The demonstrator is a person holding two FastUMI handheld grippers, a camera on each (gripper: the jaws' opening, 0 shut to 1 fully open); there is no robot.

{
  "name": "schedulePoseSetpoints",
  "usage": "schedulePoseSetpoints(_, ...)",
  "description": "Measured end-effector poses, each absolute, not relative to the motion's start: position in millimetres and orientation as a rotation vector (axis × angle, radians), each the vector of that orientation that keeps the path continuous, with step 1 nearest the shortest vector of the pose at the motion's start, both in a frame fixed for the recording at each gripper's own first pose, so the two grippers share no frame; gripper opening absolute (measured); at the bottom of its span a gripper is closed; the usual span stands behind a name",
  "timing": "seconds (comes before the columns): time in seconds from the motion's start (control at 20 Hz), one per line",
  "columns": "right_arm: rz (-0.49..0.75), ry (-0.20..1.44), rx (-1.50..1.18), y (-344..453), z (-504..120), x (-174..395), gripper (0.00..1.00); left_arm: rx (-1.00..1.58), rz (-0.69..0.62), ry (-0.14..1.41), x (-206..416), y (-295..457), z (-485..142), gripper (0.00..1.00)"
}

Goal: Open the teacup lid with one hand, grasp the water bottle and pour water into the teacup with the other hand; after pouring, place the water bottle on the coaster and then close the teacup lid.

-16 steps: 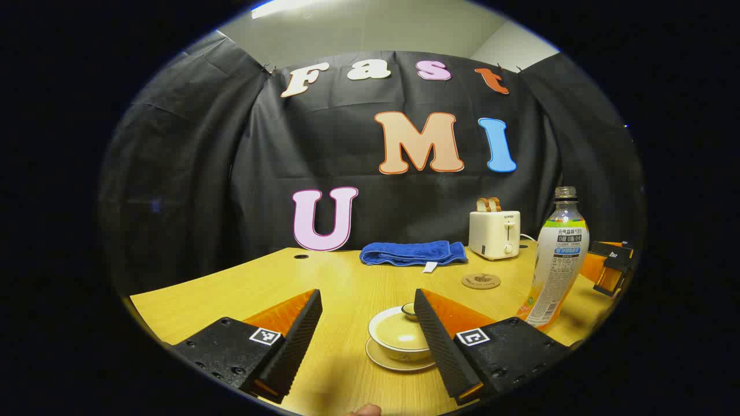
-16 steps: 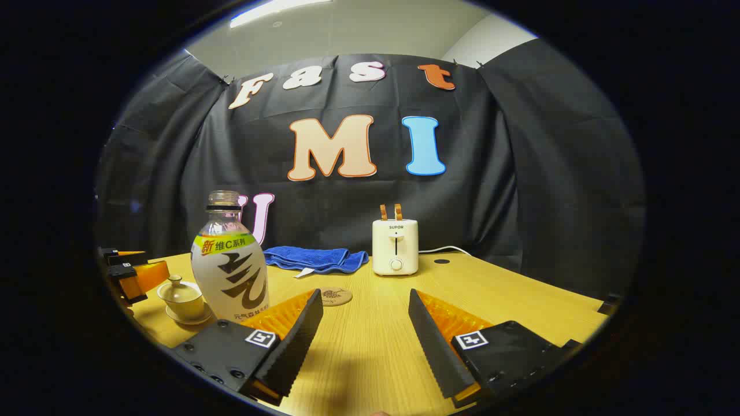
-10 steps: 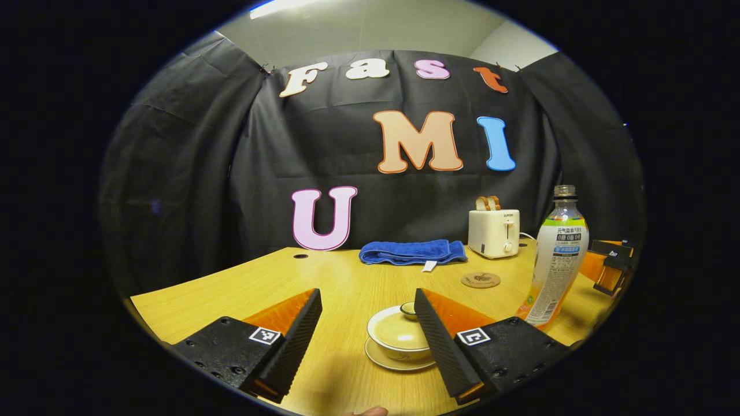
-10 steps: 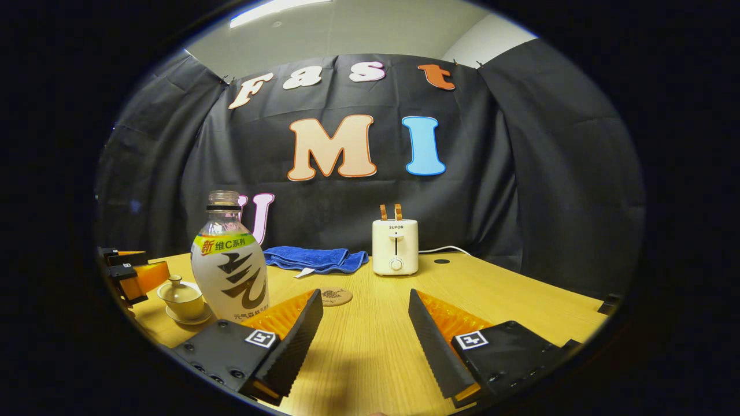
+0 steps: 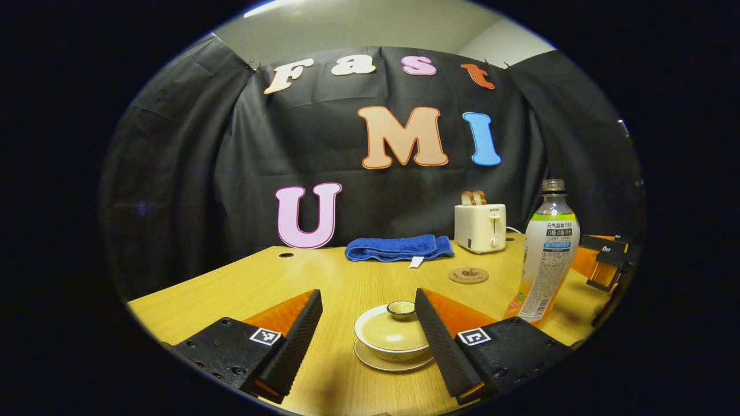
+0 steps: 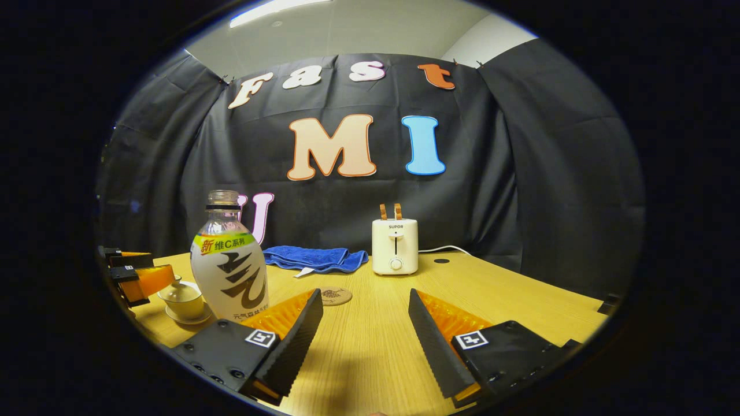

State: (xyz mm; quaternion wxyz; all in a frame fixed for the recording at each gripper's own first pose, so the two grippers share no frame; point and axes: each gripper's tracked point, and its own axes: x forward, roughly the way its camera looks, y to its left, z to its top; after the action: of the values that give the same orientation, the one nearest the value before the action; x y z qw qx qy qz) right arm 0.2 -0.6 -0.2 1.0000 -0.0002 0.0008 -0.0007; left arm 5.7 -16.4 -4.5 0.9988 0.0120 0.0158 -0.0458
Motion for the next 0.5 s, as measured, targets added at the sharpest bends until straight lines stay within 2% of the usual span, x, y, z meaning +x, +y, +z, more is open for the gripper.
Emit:
schedulePoseSetpoints(0.05,-0.001,0.001,-0.001,-0.7,0.2,0.3,1.0,0.019,-0.098,0.029,6.1,-17.9,-2.2,0.94)
schedulePoseSetpoints(0.1,-0.002,0.0,0.0,-0.4,-0.1,0.0,0.96,0.017,-0.097,0.025,5.5,-17.7,-2.8,0.94)
schedulePoseSetpoints(0.4,0.001,0.001,-0.001,-0.3,-0.2,-0.1,0.96,-0.004,-0.074,-0.006,4.1,-13.4,0.7,0.94)
schedulePoseSetpoints(0.45,0.0,0.001,-0.001,0.1,-0.3,0.4,0.92,0.001,-0.08,0.002,4.7,-15.4,-0.4,0.94)
schedulePoseSetpoints(0.5,0.0,0.001,-0.001,0.2,-0.4,-0.1,1.0,0.008,-0.087,0.014,5.6,-17.8,-3.8,0.94)
